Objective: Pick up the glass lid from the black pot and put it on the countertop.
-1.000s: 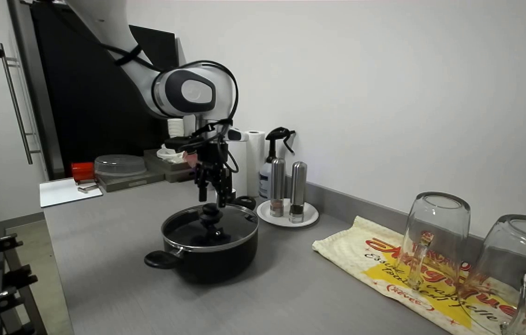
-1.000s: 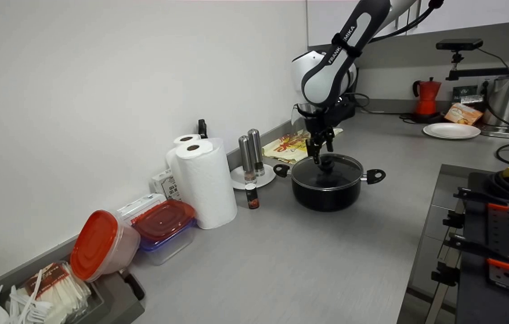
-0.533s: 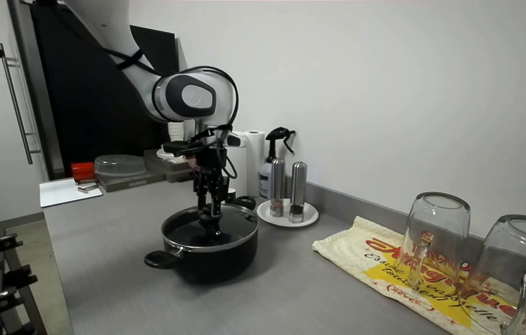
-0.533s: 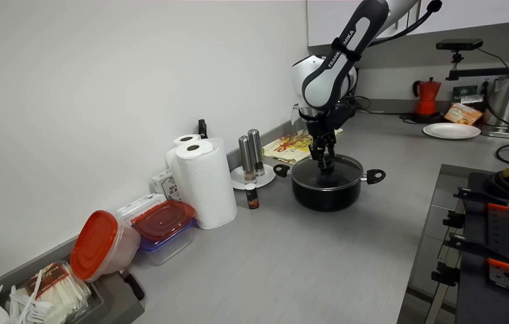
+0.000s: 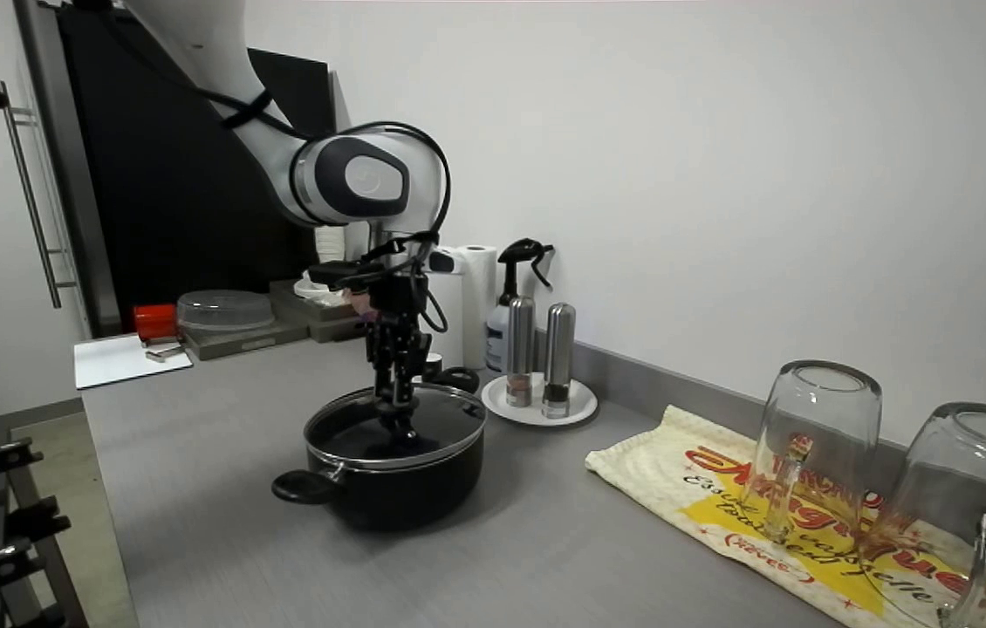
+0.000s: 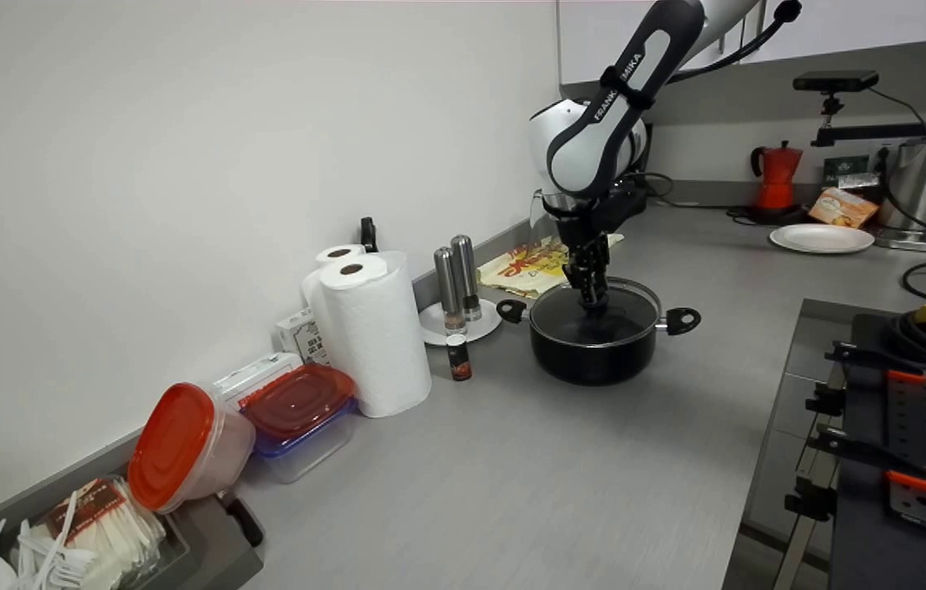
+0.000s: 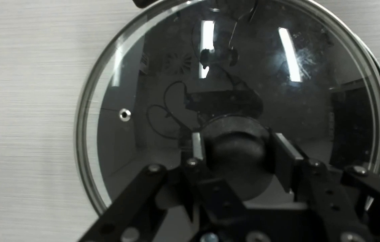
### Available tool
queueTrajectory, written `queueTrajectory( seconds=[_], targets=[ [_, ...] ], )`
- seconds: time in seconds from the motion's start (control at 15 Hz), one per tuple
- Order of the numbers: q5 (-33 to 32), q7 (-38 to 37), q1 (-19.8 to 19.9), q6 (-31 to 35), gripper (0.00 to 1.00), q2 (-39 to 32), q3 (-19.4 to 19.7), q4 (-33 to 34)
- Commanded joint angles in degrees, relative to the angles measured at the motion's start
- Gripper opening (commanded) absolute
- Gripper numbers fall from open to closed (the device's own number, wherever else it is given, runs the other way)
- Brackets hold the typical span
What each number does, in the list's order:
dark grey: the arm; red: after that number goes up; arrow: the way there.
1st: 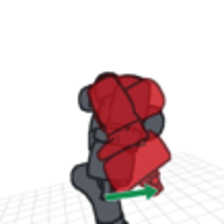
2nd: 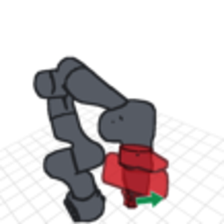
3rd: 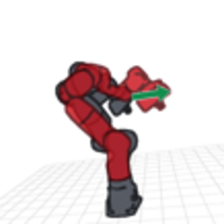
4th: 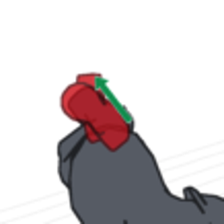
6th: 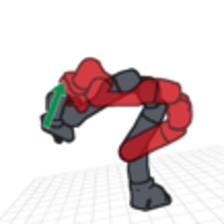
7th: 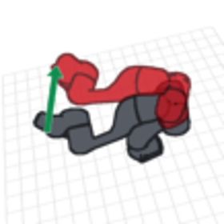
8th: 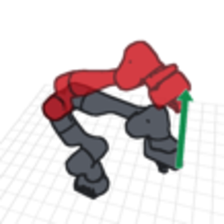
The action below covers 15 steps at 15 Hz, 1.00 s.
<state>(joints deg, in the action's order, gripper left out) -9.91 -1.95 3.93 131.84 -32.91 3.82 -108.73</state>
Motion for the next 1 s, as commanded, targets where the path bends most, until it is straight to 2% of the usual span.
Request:
queueTrajectory(
  seconds=[0.0, 0.2, 0.47, 0.73, 0.93],
  targets=[
    [0.8, 1.6, -0.37, -1.62, 0.25, 1.28, 0.01, 0.81],
    [-0.57, 1.32, -1.59, -1.52, 0.25, 4.9, 0.17, -0.58],
    [-4.92, 0.59, -5.03, -1.63, 0.25, 13.21, -0.04, -2.98],
    [-8.43, 0.2, -9.34, -2.21, 0.25, 20.54, -3.15, -5.01],
    [-9.76, -0.18, -12.99, -2.98, 0.25, 23.28, -7.18, -5.86]
  ],
)
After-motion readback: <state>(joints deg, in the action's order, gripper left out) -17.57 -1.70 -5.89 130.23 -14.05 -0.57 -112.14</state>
